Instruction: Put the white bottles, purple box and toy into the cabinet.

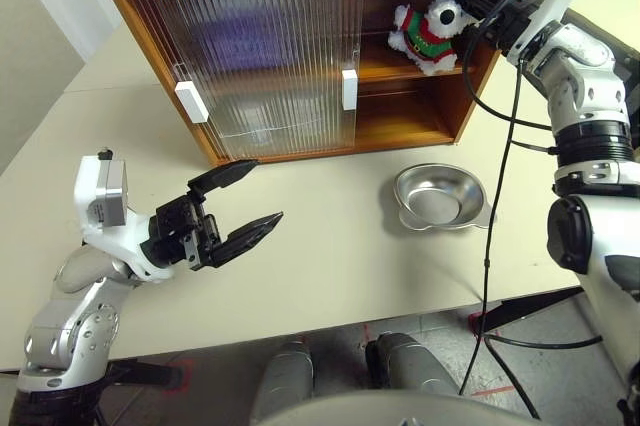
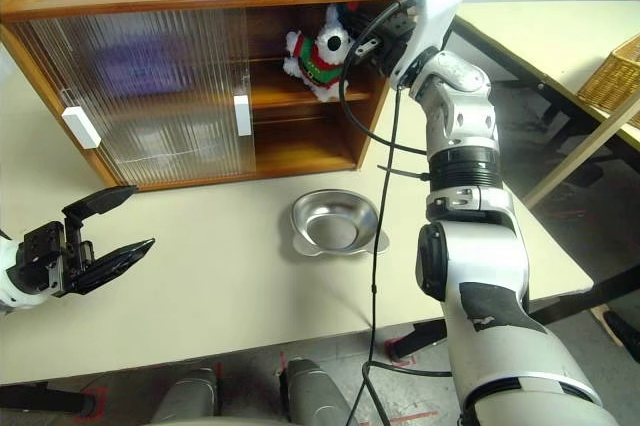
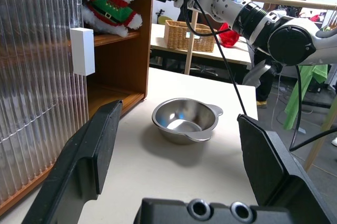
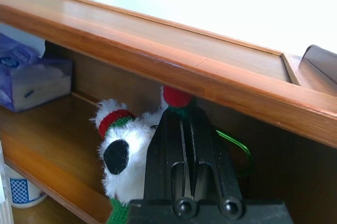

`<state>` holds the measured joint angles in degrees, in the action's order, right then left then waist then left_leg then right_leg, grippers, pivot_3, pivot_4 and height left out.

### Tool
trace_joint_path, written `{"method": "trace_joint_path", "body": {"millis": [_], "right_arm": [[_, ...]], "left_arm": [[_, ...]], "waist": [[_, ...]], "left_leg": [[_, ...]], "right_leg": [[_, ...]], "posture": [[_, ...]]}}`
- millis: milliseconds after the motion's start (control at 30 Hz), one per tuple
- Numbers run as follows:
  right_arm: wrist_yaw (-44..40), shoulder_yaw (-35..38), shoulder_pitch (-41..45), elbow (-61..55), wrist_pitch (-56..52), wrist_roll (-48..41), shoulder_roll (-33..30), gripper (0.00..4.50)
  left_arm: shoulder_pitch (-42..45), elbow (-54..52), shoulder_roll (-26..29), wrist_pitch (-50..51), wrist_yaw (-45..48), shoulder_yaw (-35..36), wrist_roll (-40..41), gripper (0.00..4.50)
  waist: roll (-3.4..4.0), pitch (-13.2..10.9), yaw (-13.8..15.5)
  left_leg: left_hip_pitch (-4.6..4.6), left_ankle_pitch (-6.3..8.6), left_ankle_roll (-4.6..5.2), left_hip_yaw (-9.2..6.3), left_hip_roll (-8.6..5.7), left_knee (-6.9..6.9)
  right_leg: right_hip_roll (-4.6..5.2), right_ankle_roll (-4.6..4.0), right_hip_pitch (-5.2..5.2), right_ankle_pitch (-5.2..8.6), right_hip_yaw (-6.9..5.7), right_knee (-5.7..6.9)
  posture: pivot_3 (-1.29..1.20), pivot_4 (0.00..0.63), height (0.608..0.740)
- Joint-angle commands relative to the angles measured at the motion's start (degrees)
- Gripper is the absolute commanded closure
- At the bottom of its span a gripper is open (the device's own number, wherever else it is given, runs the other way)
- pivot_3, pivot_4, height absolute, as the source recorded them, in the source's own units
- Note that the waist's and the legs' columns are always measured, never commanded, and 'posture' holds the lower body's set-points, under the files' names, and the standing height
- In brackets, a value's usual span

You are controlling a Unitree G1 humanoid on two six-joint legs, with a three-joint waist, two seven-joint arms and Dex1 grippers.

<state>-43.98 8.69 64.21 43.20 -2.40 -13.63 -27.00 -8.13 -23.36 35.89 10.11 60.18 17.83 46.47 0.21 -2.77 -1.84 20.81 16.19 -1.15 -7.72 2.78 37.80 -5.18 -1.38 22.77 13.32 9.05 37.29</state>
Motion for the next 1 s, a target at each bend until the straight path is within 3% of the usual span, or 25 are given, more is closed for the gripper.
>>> {"method": "trace_joint_path", "body": {"millis": [33, 1000], "right_arm": [[-2.0, 1.5, 1.6, -0.4, -4.6, -3.7, 1.4, 4.48], [9.8, 8.1, 1.5, -1.9, -12.7, -9.7, 8.6, 4.48]], "left_arm": [[-0.3, -0.6, 0.2, -0.1, 0.0, 0.4, -0.7, 0.0], [-0.9, -1.4, 0.1, 0.1, 0.1, -0.1, -1.0, 0.0]], "waist": [[0.0, 0.0, -0.1], [0.09, 0.0, -1.1]], "left_leg": [[0.02, 0.0, 0.0, 0.01, 0.0, -0.01], [0.07, -0.02, 0.03, 0.04, 0.02, -0.1]], "right_leg": [[-0.02, -0.01, 0.02, -0.01, 0.01, 0.0], [-0.17, 0.04, 0.24, -0.07, 0.12, 0.01]], "posture": [[0.02, 0.068, 0.74], [0.03, 0.069, 0.74]]}}
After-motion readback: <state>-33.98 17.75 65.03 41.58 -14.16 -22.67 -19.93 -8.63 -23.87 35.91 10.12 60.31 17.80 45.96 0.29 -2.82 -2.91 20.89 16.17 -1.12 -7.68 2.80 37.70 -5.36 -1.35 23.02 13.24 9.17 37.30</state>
